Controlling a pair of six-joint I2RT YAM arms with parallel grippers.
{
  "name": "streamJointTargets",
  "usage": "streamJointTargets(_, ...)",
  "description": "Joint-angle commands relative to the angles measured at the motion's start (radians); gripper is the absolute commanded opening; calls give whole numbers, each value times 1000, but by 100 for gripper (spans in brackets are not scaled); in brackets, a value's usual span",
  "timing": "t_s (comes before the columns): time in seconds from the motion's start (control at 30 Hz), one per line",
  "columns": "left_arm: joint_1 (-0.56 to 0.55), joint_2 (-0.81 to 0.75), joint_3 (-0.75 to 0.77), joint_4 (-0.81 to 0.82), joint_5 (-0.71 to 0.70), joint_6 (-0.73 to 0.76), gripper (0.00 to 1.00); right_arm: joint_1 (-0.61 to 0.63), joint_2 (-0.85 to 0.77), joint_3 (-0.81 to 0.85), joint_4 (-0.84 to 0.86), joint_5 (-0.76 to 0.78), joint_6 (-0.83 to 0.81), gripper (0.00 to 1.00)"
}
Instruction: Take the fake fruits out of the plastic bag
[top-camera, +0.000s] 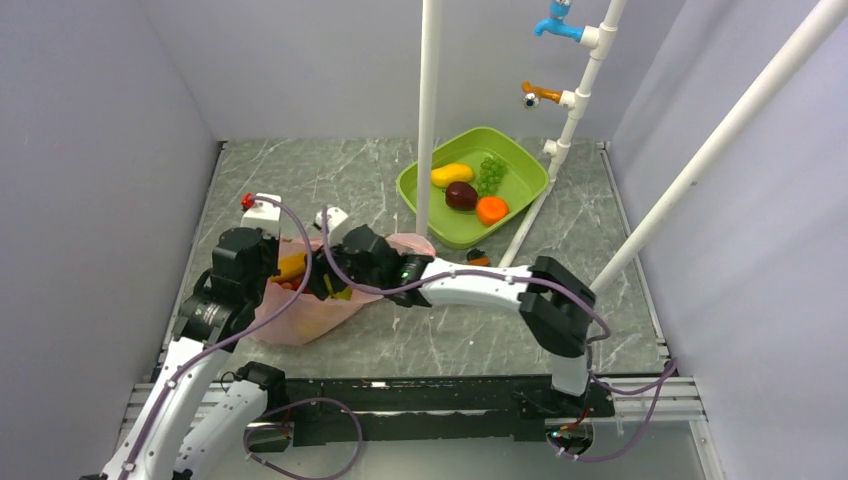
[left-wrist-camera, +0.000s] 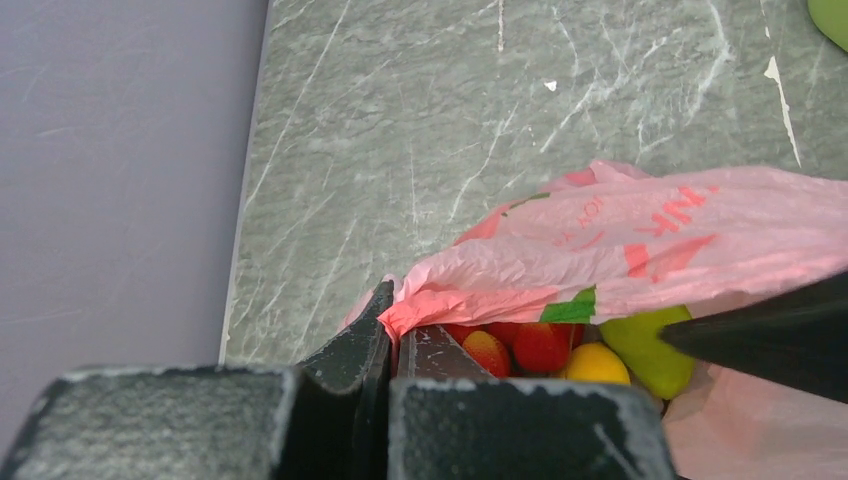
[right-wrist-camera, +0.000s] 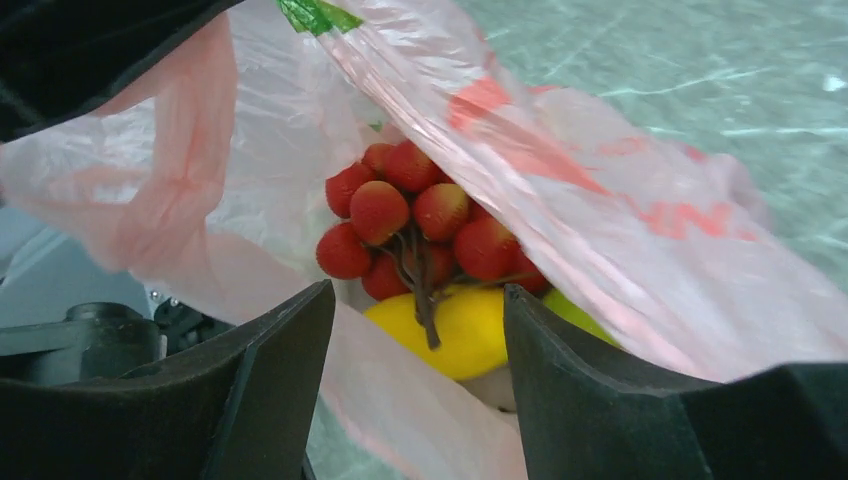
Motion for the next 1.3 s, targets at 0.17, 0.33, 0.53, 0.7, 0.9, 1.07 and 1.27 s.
streamJointTargets(0.17,3,-141,-92,43,-14,-15,0,180,149,32,66,-60,-43,31)
streamJointTargets(0.33,4,-138,-103,41,-1,-38,0,300,146,-125,156,190,-99,24)
streamJointTargets(0.53,3,-129,-104,28,17,-44,0,287,106,-125,104,277,-102,18)
streamJointTargets(0.7,3,-143,-109,36,46,-38,0,267,-32,-169,89,307,-85,32)
streamJointTargets(0.9,3,-148,-114,52,76,-29,0,165,-54,-161,37,334,-74,38)
streamJointTargets(1.07,3,-156,-118,57,68,-27,0,56,-4,-201,36,267,-18,40)
streamJointTargets(1.27,4,-151,-118,65,73,-23,0,95,-19,-153,37,184,-91,40)
